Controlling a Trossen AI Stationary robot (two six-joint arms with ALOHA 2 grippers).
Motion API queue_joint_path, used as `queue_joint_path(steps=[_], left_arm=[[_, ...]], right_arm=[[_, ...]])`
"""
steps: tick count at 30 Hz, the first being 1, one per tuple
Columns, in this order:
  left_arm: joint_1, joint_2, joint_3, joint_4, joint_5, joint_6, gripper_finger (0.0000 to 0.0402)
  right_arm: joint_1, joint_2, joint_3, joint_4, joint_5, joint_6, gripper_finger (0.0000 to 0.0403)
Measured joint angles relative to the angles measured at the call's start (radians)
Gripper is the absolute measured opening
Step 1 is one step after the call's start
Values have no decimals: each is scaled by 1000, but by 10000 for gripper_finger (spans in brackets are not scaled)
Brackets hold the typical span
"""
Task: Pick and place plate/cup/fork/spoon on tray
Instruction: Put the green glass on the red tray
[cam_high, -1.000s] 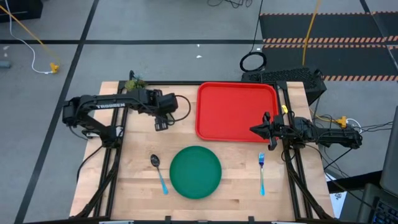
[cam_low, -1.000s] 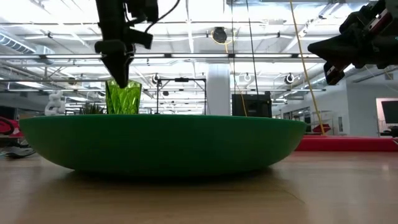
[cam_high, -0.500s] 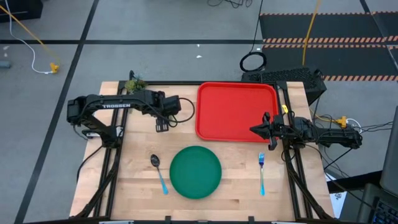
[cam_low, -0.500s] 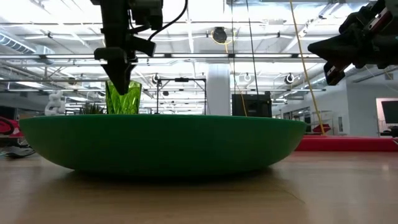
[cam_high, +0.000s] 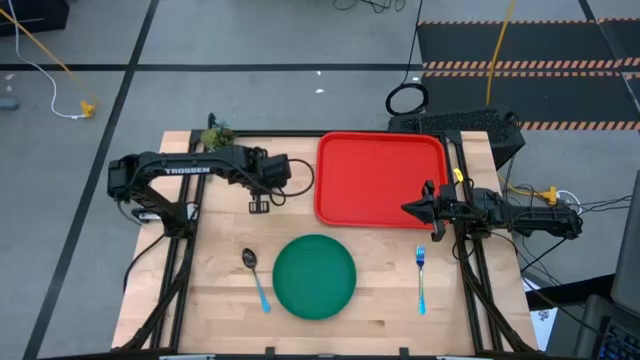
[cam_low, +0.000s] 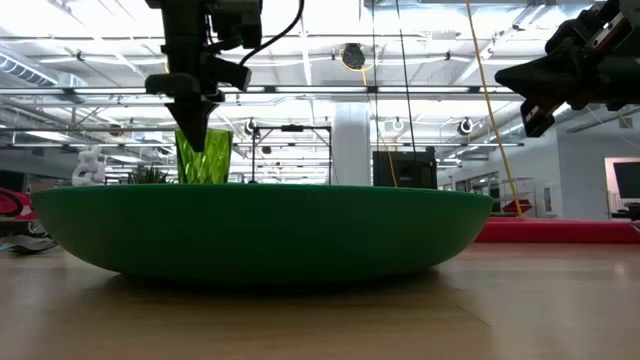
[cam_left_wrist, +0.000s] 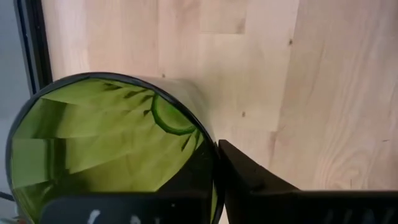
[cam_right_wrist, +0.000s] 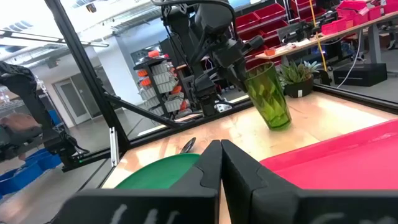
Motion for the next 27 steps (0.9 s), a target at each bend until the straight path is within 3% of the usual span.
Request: queue_joint_path(steps=[8,16,27], left_arm=[[-25,-10,32,-6,-3,25,13],[-55,-10,228,-16,-14,80,8],[-81,-10,457,29,-123,218,8]], right_arm=[[0,0,0,0,0,0,0],[0,0,0,1,0,0,0],[0,0,0,4,1,-1,0]])
